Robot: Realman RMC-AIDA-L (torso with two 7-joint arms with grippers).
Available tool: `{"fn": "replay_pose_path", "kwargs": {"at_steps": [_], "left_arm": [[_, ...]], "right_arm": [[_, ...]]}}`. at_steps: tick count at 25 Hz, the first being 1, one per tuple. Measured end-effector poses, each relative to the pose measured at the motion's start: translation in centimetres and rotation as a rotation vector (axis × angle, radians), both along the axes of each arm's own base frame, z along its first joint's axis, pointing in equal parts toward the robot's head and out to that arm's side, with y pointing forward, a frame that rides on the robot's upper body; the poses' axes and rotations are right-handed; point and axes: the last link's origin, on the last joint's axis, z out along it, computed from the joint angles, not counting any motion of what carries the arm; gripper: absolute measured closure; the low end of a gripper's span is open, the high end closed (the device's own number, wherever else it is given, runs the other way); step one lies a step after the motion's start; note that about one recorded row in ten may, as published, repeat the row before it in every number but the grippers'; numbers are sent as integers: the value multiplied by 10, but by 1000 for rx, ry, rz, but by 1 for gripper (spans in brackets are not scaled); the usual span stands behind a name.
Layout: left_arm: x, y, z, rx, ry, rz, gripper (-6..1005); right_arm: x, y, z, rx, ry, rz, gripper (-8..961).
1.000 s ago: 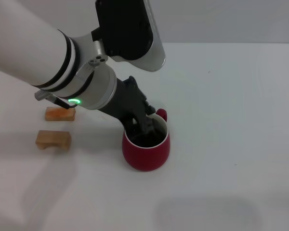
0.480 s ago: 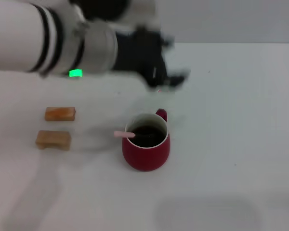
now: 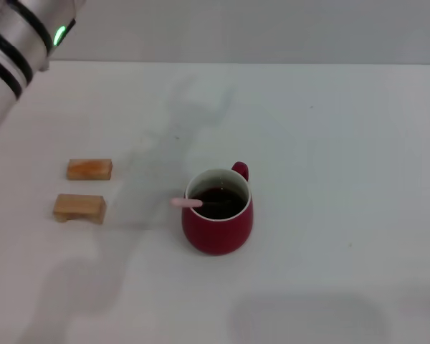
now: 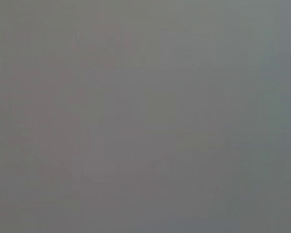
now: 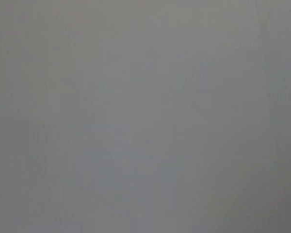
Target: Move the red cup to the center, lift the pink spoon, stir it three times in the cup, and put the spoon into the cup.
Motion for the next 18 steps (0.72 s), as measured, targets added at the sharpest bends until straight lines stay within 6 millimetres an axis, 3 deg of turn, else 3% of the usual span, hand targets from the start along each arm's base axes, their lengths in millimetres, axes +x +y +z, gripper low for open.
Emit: {"fn": "replay_pose_path", "kwargs": {"at_steps": [5,9,14,15,18], "left_arm": [[2,-10,-5,94,-156,-5,186],[-6,-17,-8,205,-273,-144,186],[-44,-14,-36,215,-210,-361,186],[-50,-12,-38,214,-192,-359,186],[-101,6,-49,211,-96,-195,186]], "right_arm": [[-1,1,0,5,1,6,954],[-2,2,0,5,3,10,953],[-1,2,2,12,-3,6,953],[0,2,2,14,-6,2,953],[2,1,5,28,-13,-7,953]]}}
